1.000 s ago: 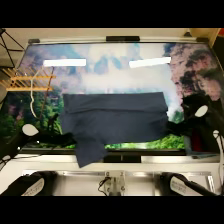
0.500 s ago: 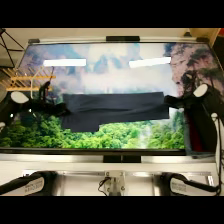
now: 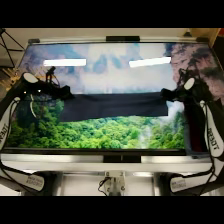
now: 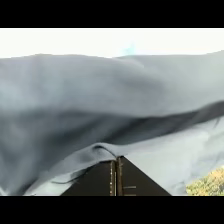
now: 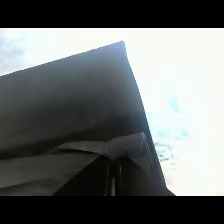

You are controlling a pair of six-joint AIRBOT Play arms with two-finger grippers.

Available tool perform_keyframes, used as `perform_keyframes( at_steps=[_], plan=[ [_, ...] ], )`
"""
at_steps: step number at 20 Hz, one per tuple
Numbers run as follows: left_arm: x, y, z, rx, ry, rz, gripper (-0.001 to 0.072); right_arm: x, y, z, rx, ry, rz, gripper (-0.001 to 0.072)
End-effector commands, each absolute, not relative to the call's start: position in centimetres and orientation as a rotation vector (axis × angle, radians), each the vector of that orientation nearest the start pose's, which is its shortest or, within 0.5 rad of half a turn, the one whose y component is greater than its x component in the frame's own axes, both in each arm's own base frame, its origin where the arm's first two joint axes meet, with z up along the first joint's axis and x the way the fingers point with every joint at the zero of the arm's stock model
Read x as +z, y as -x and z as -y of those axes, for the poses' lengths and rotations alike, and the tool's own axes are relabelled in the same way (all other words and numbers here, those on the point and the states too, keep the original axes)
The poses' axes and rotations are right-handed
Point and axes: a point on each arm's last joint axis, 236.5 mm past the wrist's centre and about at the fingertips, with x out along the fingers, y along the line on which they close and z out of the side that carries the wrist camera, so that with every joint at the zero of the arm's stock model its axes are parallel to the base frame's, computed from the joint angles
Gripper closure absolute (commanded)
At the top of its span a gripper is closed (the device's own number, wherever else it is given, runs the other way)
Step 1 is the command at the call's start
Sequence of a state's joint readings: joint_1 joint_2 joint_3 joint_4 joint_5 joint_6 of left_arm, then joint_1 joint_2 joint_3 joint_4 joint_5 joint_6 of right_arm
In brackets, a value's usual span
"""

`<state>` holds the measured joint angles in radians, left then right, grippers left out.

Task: Fold the shirts.

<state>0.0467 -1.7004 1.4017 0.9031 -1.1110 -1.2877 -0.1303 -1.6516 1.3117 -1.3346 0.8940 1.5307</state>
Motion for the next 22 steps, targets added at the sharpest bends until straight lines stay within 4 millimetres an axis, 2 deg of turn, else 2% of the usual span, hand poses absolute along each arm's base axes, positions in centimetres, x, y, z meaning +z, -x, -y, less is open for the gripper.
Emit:
perform_keyframes(
  at_steps=[1,2,3,4,6,8,11,14,15,16,18,19,20,21,22],
  plan=[
    [-6.4,-46.7,11.2,-0.427,0.487,-1.336,0.0642,-8.4,-47.7,1.9,-0.023,-0.287,-1.229,0.0330],
    [-6.5,-46.3,11.3,-0.435,0.488,-1.354,0.0475,-8.2,-47.5,1.8,-0.008,-0.276,-1.245,0.0135],
    [-6.3,-46.0,11.2,-0.439,0.490,-1.363,0.0272,-7.8,-46.9,2.0,0.021,-0.233,-1.280,0.0114],
    [-5.9,-45.9,10.8,-0.442,0.492,-1.362,0.0259,-7.4,-46.3,2.6,0.033,-0.206,-1.310,0.0032],
    [-4.5,-46.0,9.8,-0.436,0.496,-1.336,0.0259,-7.1,-45.7,3.8,0.022,-0.252,-1.332,0.0031],
    [-2.9,-46.3,9.2,-0.430,0.496,-1.299,0.0260,-7.6,-46.0,3.8,0.027,-0.386,-1.326,0.0031],
    [-0.5,-46.3,9.5,-0.444,0.470,-1.250,0.0261,-9.8,-46.2,2.5,0.050,-0.524,-1.354,0.0032],
    [1.2,-46.2,10.1,-0.459,0.449,-1.216,0.0265,-11.3,-45.8,-0.6,0.138,-0.552,-1.406,0.0035],
    [1.7,-46.1,10.3,-0.467,0.448,-1.207,0.0265,-11.5,-45.6,-1.4,0.161,-0.536,-1.415,0.0066],
    [2.1,-46.1,10.8,-0.477,0.457,-1.199,0.0266,-11.5,-45.6,-1.9,0.179,-0.518,-1.416,0.0225],
    [3.0,-46.2,12.5,-0.519,0.504,-1.183,0.0269,-10.9,-46.2,-2.9,0.194,-0.515,-1.392,0.0648],
    [3.4,-46.2,13.7,-0.545,0.521,-1.176,0.0272,-9.9,-46.5,-3.1,0.211,-0.519,-1.370,0.0637],
    [3.7,-46.1,15.0,-0.570,0.530,-1.173,0.0375,-8.4,-46.6,-3.5,0.236,-0.513,-1.348,0.0639],
    [3.6,-45.7,16.7,-0.598,0.523,-1.180,0.0548,-6.4,-46.5,-3.6,0.261,-0.494,-1.319,0.0644],
    [3.1,-45.4,18.4,-0.615,0.506,-1.183,0.0588,-4.2,-46.2,-3.4,0.271,-0.481,-1.293,0.0644]
  ],
)
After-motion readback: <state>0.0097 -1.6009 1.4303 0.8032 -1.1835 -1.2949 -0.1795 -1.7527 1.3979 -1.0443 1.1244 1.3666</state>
